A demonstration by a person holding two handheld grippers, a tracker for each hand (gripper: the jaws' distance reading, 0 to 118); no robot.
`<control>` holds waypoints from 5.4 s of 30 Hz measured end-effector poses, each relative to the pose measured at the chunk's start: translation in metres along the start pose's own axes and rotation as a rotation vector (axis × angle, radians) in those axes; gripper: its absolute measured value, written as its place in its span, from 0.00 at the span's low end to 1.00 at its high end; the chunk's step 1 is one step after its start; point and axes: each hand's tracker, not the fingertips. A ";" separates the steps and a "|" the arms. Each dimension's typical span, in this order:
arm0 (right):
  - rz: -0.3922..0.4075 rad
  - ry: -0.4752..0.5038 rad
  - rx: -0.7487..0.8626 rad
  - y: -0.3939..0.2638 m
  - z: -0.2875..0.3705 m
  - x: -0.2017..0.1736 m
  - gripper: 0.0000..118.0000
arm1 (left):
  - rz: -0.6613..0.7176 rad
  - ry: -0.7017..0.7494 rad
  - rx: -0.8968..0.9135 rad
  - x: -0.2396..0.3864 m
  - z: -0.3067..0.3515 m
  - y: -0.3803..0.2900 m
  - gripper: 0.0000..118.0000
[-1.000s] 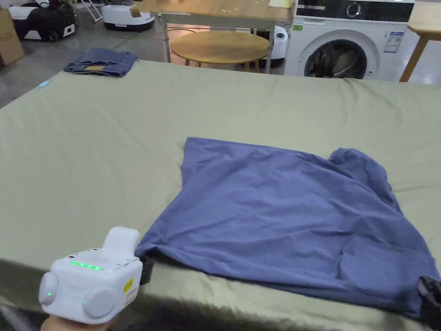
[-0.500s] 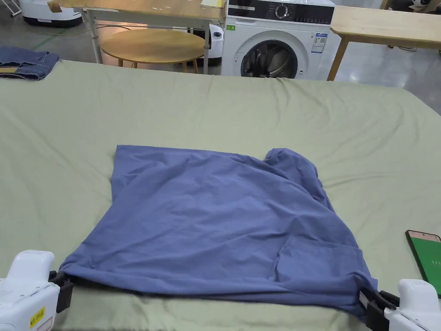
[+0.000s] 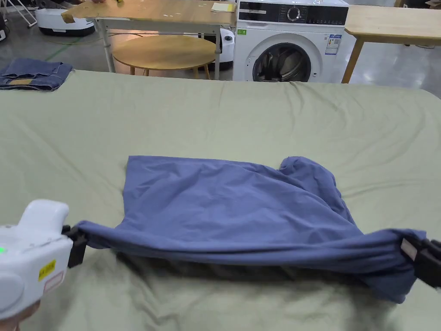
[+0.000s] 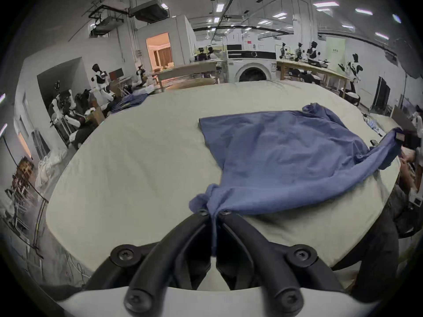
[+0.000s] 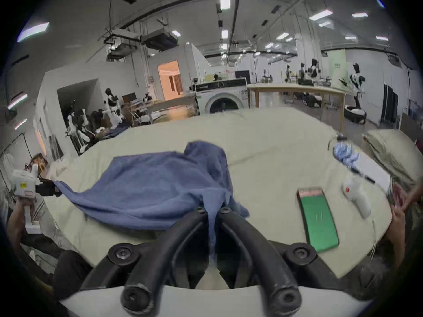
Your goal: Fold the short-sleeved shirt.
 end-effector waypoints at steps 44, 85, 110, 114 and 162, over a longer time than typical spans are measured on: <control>0.057 -0.057 0.034 -0.068 -0.005 -0.052 0.00 | 0.297 0.007 -0.052 0.016 -0.085 -0.041 1.00; 0.130 0.002 -0.161 -0.043 0.020 -0.013 0.05 | 0.246 -0.138 -0.030 0.000 0.018 -0.050 0.07; 0.192 -0.027 0.133 -0.013 -0.011 -0.117 0.01 | 0.127 -0.023 0.198 0.037 0.016 -0.008 0.00; 0.194 0.008 0.111 -0.008 -0.031 -0.124 0.00 | 0.136 -0.017 0.130 0.030 -0.014 0.004 0.00; 0.109 -0.043 -0.152 0.080 -0.152 -0.017 0.00 | 0.145 -0.008 0.073 -0.011 -0.074 0.072 0.01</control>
